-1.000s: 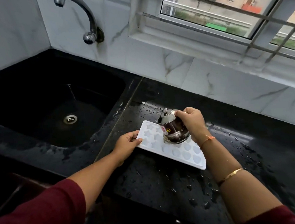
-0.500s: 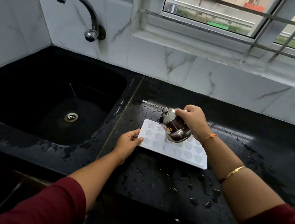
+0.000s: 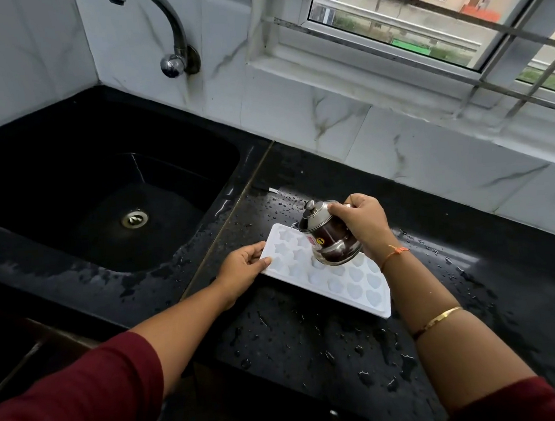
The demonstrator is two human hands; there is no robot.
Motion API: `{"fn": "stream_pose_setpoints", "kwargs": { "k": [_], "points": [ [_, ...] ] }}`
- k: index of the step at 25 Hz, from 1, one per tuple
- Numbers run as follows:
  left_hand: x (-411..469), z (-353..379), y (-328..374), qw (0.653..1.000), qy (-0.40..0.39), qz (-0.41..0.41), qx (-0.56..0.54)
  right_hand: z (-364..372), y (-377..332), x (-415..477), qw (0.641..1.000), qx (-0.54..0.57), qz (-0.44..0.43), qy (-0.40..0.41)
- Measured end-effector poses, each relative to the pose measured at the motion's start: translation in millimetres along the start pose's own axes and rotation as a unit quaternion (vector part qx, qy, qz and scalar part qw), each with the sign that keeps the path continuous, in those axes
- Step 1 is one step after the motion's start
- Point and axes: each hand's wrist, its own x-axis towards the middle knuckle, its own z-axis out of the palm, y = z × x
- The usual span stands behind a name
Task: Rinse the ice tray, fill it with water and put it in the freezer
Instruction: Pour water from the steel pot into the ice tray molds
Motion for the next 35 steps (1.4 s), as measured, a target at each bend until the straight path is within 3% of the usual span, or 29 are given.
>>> {"fn": "stream_pose_setpoints", "kwargs": {
  "k": [24,35],
  "points": [
    [-2.1,1.3,2.0,1.0,0.004,-0.002,0.002,-0.5,-5.5,-2.2,1.0,-0.003,0.003,-0.001],
    [0.3,-1.2,-2.1,1.0,-0.006,0.003,0.001,-5.1,-1.6,-3.8,0.998,0.055,0.033,0.004]
  ]
}}
